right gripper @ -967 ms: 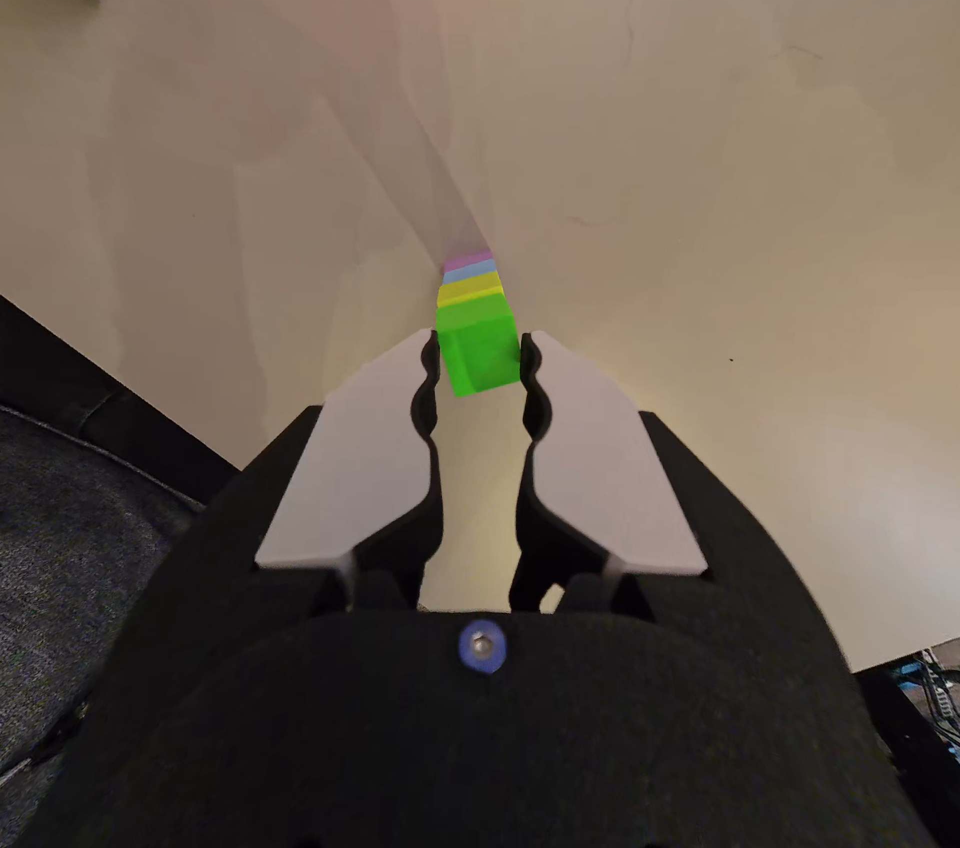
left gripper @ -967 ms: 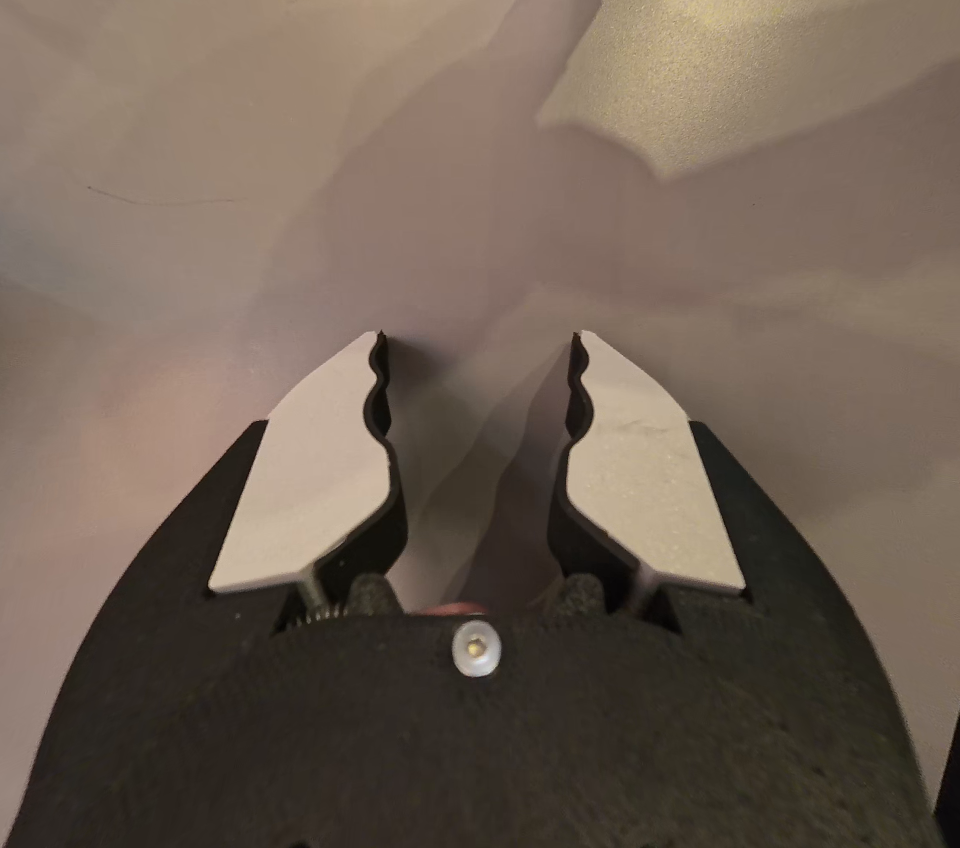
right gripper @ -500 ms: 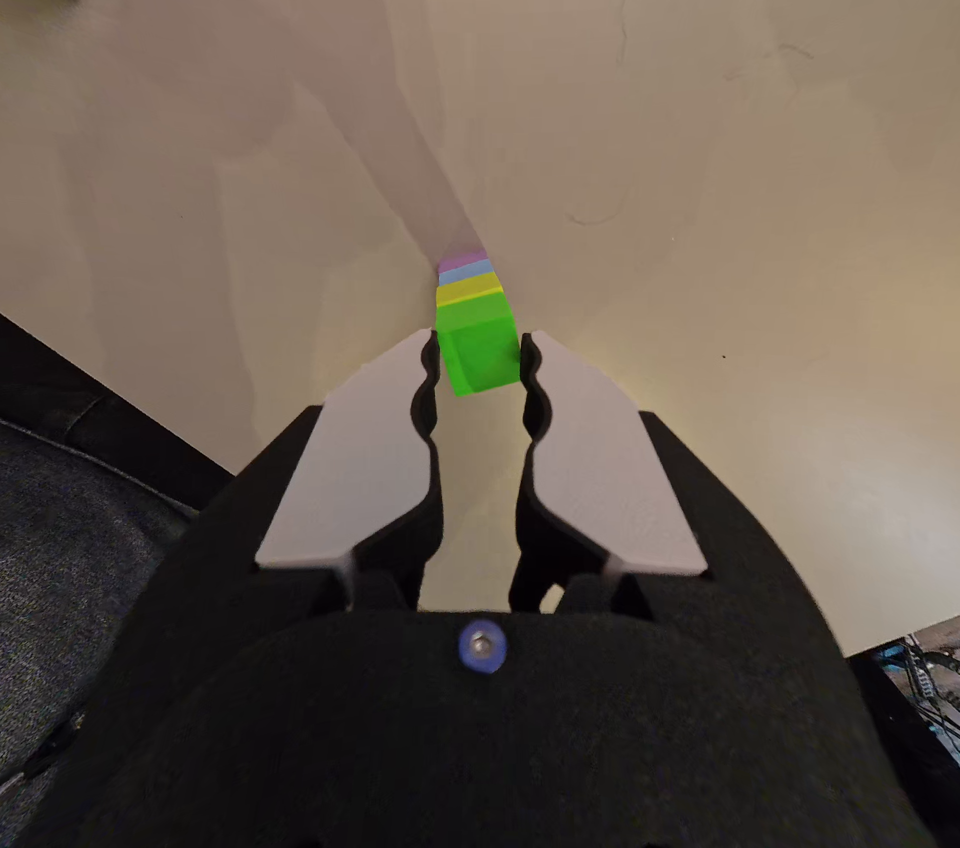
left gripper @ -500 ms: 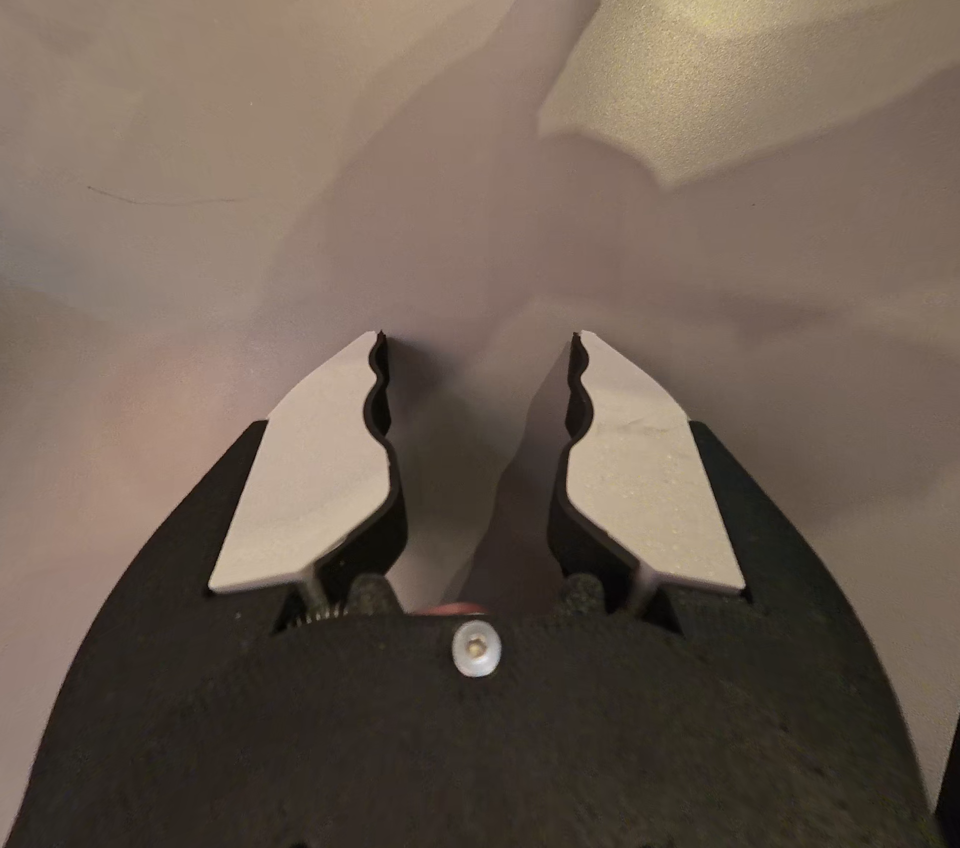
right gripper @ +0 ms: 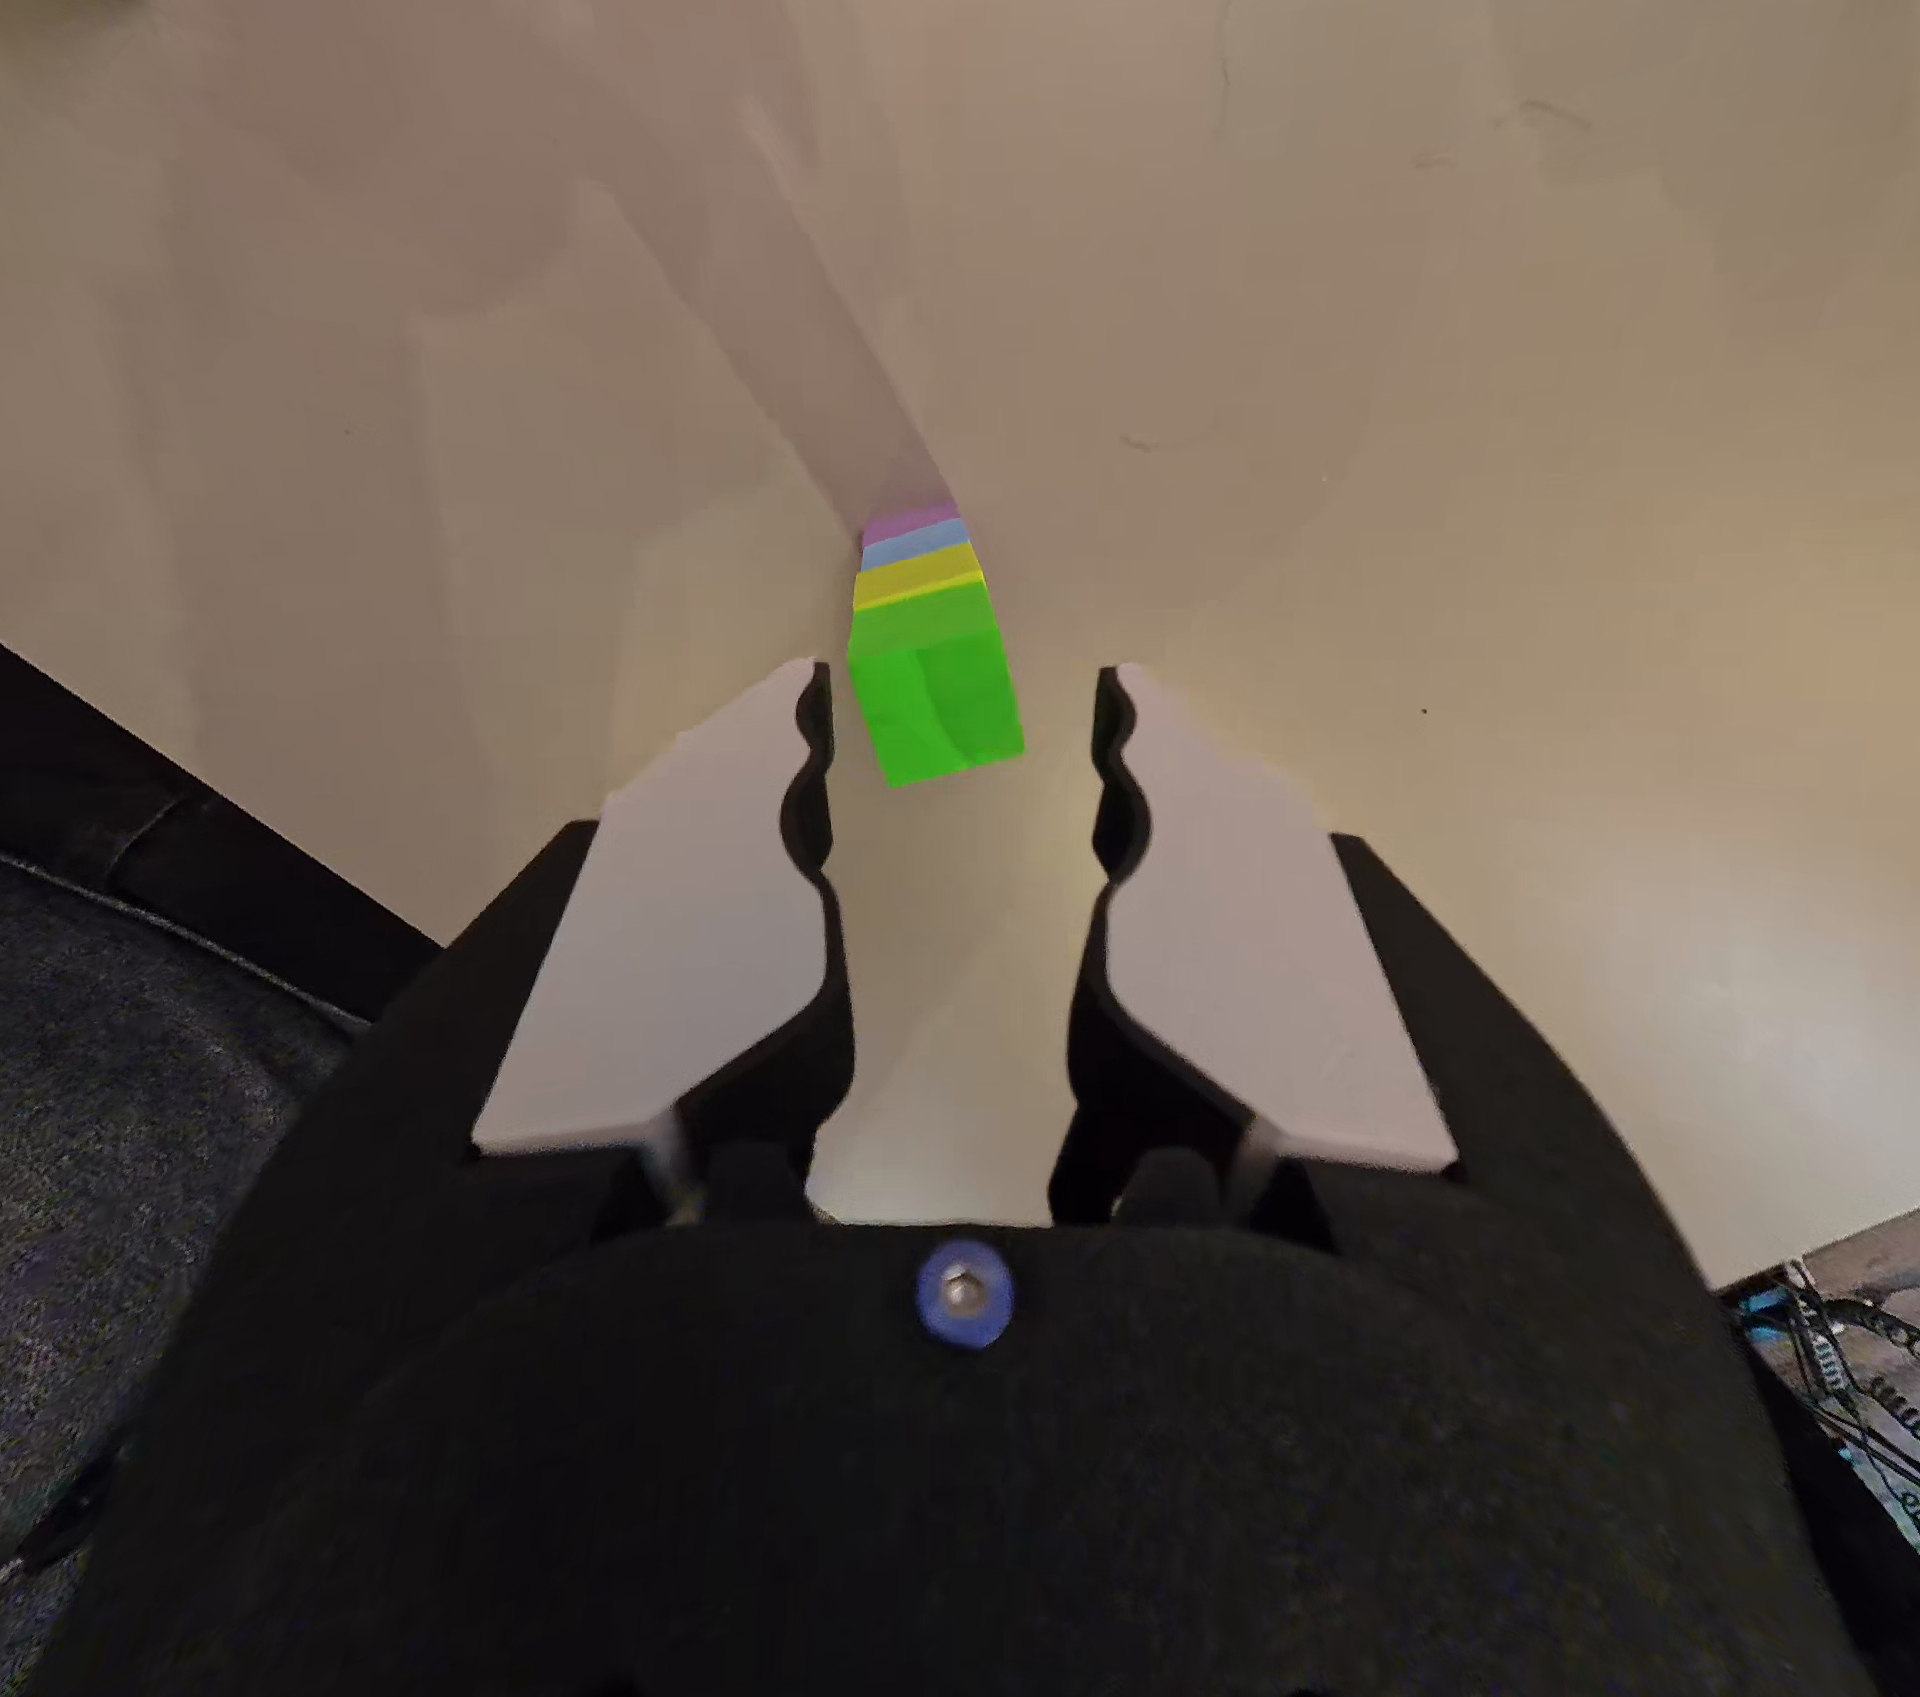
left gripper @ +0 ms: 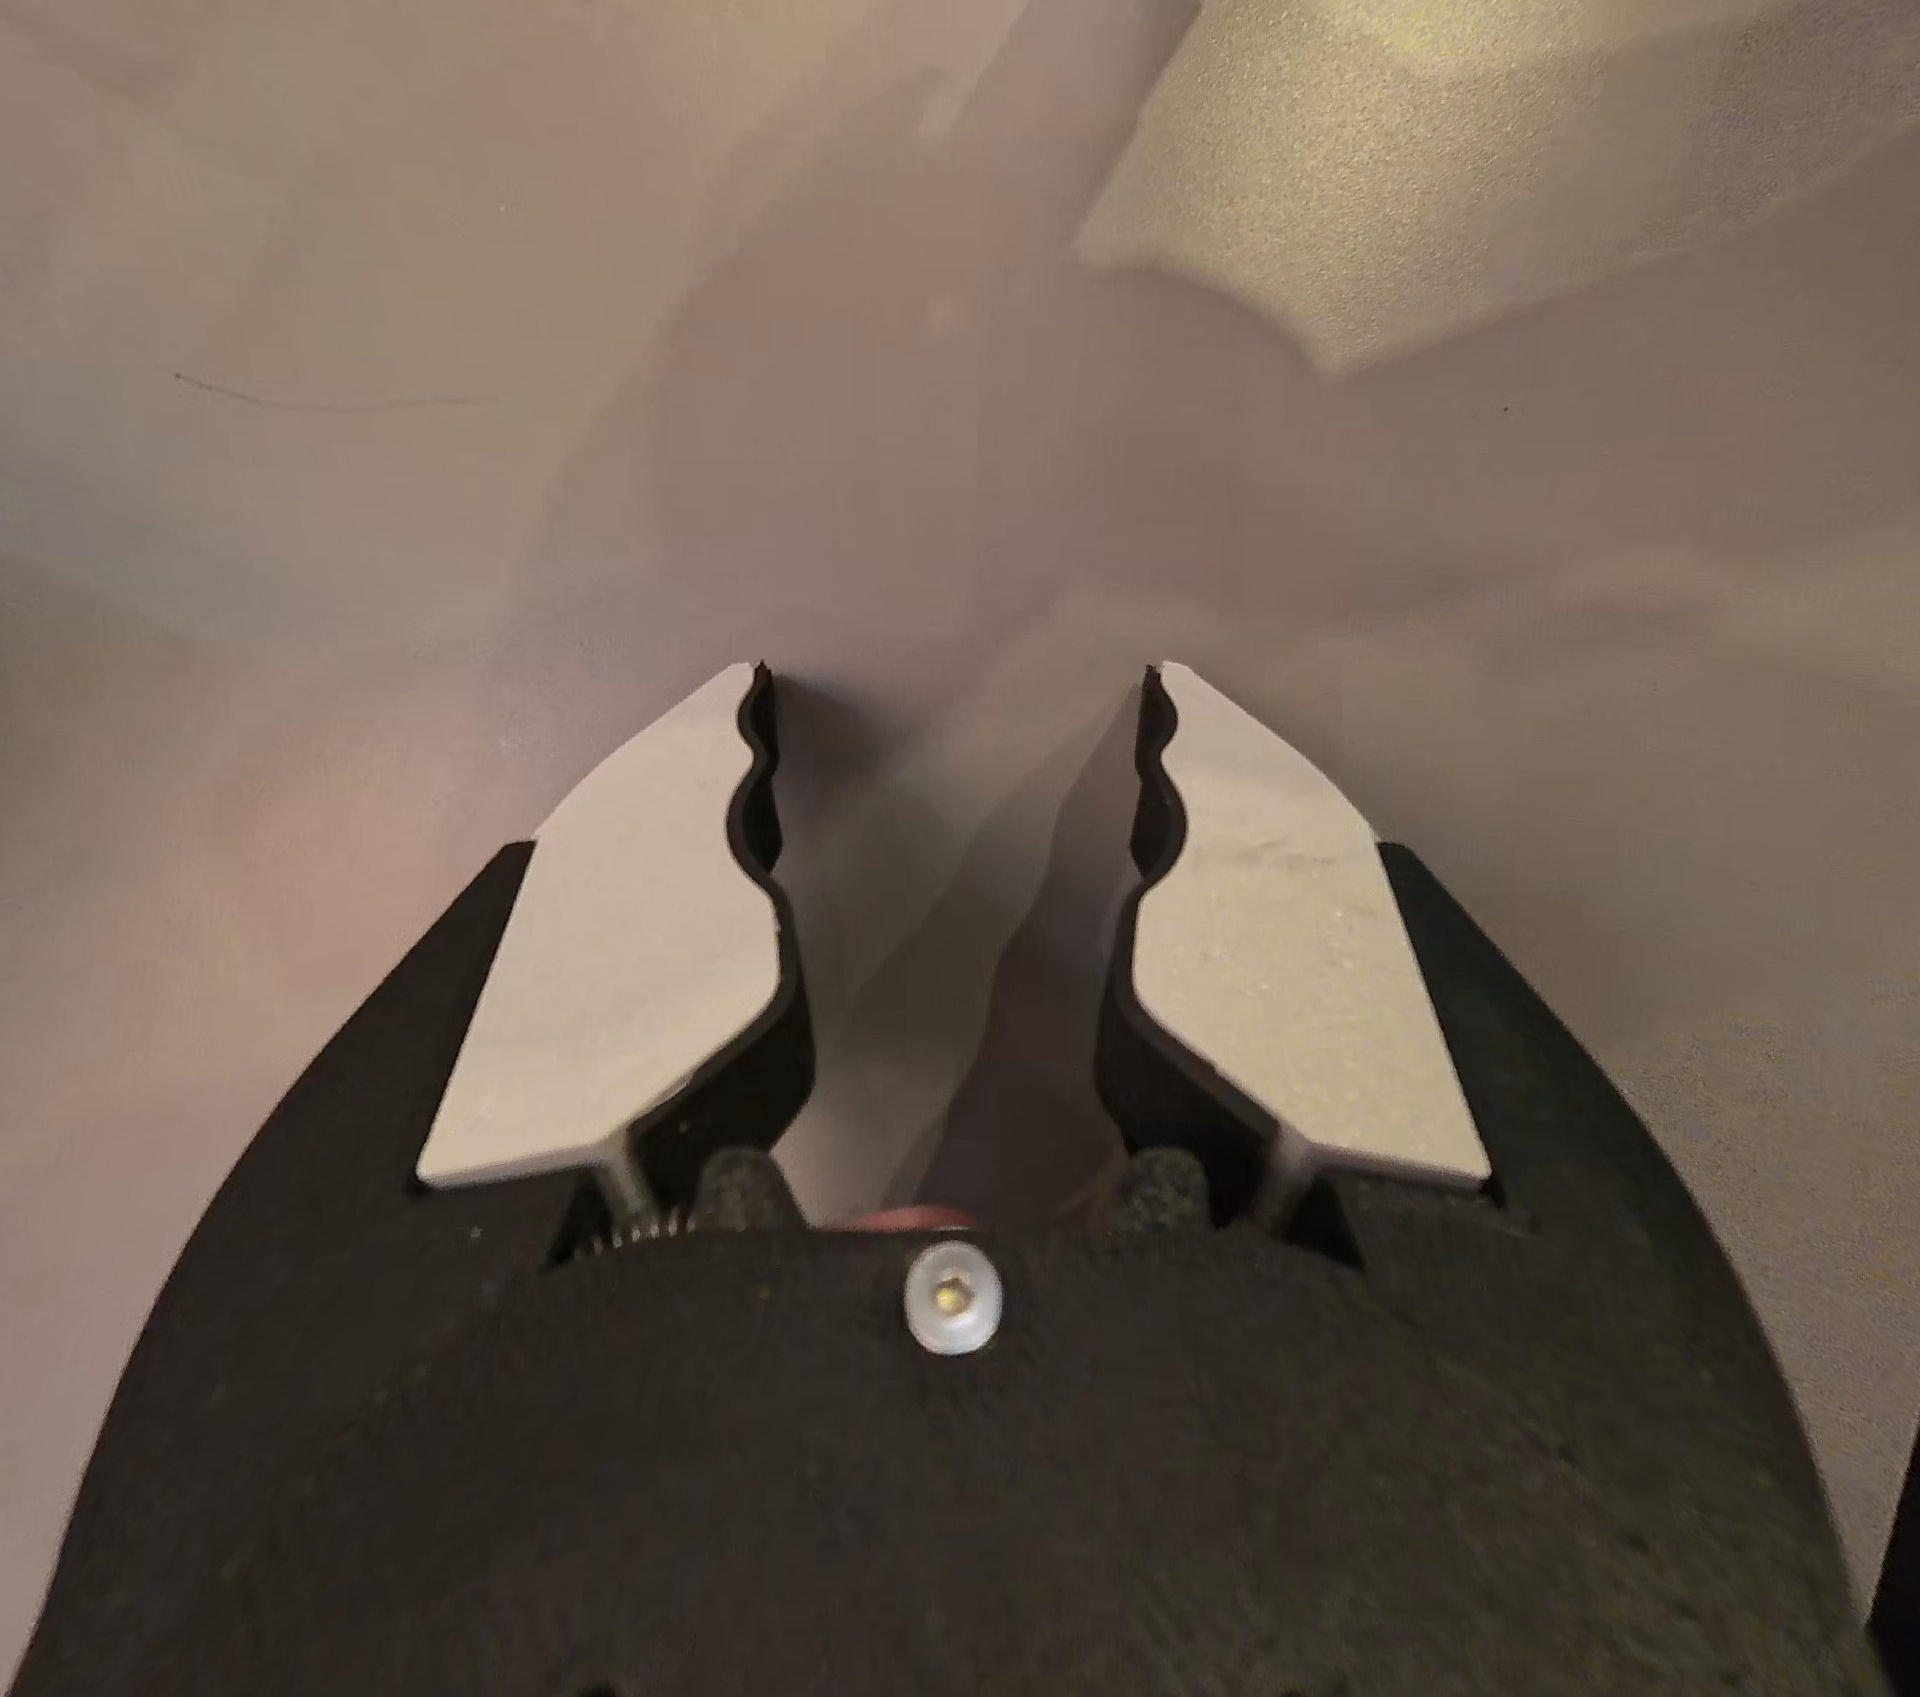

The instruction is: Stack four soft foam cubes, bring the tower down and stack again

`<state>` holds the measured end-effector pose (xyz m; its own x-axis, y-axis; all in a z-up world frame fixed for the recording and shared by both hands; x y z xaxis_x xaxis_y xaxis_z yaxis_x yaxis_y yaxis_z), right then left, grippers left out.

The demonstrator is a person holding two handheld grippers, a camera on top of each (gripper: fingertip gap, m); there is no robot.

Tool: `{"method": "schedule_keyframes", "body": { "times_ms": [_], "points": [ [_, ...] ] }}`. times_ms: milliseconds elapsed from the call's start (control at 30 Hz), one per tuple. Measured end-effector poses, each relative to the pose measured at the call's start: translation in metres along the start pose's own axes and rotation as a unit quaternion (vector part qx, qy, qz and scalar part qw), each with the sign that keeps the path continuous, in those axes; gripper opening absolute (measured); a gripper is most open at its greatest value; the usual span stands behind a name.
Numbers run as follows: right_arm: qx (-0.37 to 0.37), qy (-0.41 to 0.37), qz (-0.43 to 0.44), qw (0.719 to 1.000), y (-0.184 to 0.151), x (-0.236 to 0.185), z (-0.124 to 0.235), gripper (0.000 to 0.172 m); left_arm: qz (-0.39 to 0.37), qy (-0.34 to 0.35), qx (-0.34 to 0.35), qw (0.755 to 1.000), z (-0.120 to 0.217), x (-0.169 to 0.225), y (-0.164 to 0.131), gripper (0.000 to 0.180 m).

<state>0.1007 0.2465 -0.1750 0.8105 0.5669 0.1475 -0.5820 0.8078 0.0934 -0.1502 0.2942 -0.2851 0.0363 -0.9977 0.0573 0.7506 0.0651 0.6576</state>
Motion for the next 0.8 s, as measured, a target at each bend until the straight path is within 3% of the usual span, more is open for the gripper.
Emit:
{"method": "schedule_keyframes", "body": {
  "times_ms": [33, 167, 333, 633, 667, 800],
  "points": [
    [0.004, 0.0, -0.002, 1.0, 0.0, 0.001, 0.003, 0.05, 0.0, 0.0, 0.0, 1.0, 0.0, 0.0, 0.0, 0.066],
    [0.043, -0.004, -0.018, 0.999, -0.007, 0.01, 0.025, 0.053, 0.001, 0.001, 0.0, 1.0, 0.0, 0.0, 0.0, 0.066],
    [0.098, -0.023, -0.071, 0.992, -0.041, 0.033, 0.046, 0.043, 0.007, 0.007, 0.001, 1.0, 0.0, -0.001, 0.001, 0.063],
    [0.159, -0.007, -0.203, 0.966, -0.127, 0.061, -0.007, 0.002, 0.05, 0.046, 0.003, 0.998, -0.002, 0.0, 0.004, 0.052],
    [0.163, -0.008, -0.214, 0.963, -0.135, 0.061, -0.016, 0.0, 0.058, 0.054, 0.002, 0.997, -0.002, 0.001, 0.004, 0.048],
    [0.184, -0.014, -0.25, 0.951, -0.161, 0.059, -0.044, 0.0, 0.089, 0.113, -0.01, 0.99, 0.0, 0.01, 0.003, 0.0]
  ]
}}
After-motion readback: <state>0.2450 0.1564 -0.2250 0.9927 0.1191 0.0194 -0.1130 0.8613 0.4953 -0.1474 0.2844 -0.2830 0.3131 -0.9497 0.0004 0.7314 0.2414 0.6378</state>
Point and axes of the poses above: each gripper's, where its closed fingertips meet, z back along the fingers, y out of its top, x = y × z across the jaws, the point moved 9 cm from there along z, back along the fingers, and after that the axes turned 4 degrees about -y, right-handed, at the moved point
